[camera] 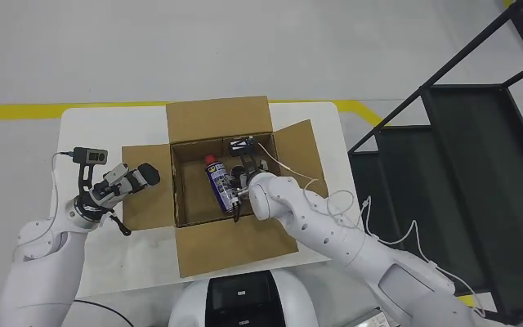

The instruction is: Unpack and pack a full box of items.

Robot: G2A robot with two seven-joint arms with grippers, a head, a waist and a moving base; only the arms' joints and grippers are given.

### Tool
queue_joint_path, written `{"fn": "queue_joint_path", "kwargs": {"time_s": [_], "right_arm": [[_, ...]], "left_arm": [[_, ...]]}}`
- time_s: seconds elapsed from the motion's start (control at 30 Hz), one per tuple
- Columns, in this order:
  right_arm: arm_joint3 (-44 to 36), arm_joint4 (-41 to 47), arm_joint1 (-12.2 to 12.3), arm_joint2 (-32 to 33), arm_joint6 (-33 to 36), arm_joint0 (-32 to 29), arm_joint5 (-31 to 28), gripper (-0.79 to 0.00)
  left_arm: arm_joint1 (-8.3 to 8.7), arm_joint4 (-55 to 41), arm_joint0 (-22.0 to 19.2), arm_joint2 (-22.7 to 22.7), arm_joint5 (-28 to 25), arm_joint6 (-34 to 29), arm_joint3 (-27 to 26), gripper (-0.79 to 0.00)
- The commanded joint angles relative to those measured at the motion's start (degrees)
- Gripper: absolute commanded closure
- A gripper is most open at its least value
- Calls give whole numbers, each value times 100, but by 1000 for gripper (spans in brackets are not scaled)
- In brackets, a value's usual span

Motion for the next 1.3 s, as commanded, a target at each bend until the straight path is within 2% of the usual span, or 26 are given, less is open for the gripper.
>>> {"fn": "queue_joint_path", "kwargs": {"time_s": [0.0, 0.03, 0.17, 0.23, 0.3, 0.43, 0.53, 0.73, 0.83, 1.0, 1.07, 1.2, 1.27], "right_arm": [[102, -6, -57, -33, 18, 49, 81, -536], [158, -4, -85, -46, 26, 73, 104, -508], [342, 23, -189, -90, 7, 135, 111, -570], [417, 50, -239, -101, -10, 160, 103, -683], [497, 77, -287, -107, -34, 184, 87, -662], [655, 121, -376, -114, -50, 239, 47, -671], [746, 140, -435, -110, -66, 263, 23, -714], [976, 199, -534, -57, -91, 303, -55, -683], [1080, 221, -580, -26, -117, 320, -95, -594], [1225, 191, -654, -4, -122, 355, -101, -502], [1268, 178, -683, 4, -123, 367, -109, -505], [1415, 196, -743, 27, -63, 415, -153, -582], [1493, 210, -778, 30, -52, 442, -182, -576]], "left_arm": [[0, 0, 0, 0, 0, 0, 0, -785], [0, 0, 0, 0, 0, 0, 0, -785], [0, 0, 0, 0, 0, 0, 0, -785], [0, 0, 0, 0, 0, 0, 0, -785], [0, 0, 0, 0, 0, 0, 0, -785], [0, 0, 0, 0, 0, 0, 0, -785], [0, 0, 0, 0, 0, 0, 0, -785], [0, 0, 0, 0, 0, 0, 0, -785], [0, 0, 0, 0, 0, 0, 0, -785], [0, 0, 0, 0, 0, 0, 0, -785], [0, 0, 0, 0, 0, 0, 0, -785], [0, 0, 0, 0, 0, 0, 0, -785], [0, 0, 0, 0, 0, 0, 0, -785]]}}
